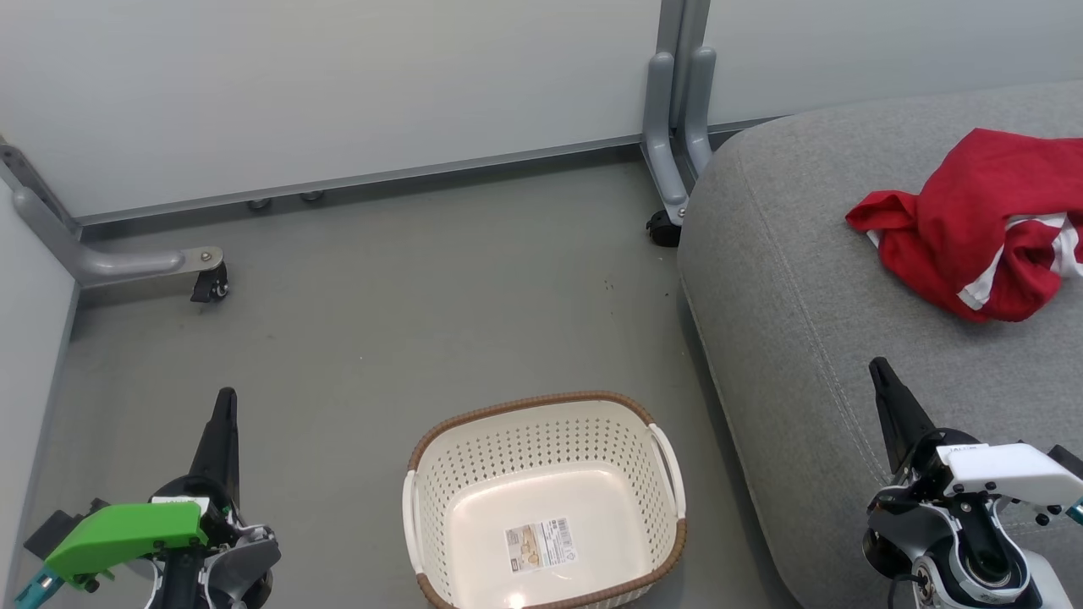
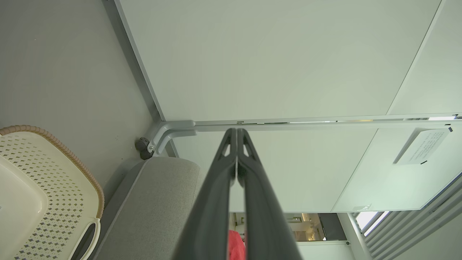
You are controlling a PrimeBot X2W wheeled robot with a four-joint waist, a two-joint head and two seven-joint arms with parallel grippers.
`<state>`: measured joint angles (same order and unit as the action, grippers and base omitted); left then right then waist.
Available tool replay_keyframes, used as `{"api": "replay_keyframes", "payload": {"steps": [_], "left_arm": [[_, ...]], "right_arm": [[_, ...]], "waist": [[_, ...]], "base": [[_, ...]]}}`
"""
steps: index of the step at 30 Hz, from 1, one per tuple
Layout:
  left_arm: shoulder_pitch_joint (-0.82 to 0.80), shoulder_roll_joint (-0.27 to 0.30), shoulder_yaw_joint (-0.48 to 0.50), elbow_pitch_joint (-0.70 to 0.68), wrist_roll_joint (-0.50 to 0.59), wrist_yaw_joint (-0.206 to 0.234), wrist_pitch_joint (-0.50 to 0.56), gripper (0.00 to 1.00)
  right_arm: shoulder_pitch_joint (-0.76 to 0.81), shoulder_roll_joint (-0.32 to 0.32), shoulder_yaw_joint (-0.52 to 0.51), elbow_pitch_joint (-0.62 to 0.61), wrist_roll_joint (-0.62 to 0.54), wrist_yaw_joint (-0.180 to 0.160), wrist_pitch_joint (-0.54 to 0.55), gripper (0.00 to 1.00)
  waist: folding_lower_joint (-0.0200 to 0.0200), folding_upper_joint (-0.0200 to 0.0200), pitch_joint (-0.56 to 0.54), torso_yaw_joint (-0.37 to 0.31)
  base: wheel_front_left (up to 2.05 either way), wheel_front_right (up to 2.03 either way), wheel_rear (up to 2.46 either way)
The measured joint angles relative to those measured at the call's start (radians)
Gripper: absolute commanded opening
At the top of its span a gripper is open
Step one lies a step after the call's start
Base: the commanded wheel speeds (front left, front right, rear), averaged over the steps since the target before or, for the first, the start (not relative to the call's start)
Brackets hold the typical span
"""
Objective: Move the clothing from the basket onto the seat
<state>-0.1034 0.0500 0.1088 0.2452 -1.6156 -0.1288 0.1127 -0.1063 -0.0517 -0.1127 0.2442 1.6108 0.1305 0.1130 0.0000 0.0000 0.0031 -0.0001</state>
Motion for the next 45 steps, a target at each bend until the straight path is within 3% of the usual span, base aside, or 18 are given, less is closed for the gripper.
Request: {"api": "replay_keyframes", "payload": {"steps": [45], "left_arm": [[0.000,0.000,0.003,0.000,0.000,0.000,0.000,0.00]], "right_arm": [[0.000,0.001,-0.001,0.000,0.000,0.000,0.000,0.00]], "waist": [[0.0000,0.0000,0.000,0.000]], "base": [[0.00,0.00,0.00]]}}
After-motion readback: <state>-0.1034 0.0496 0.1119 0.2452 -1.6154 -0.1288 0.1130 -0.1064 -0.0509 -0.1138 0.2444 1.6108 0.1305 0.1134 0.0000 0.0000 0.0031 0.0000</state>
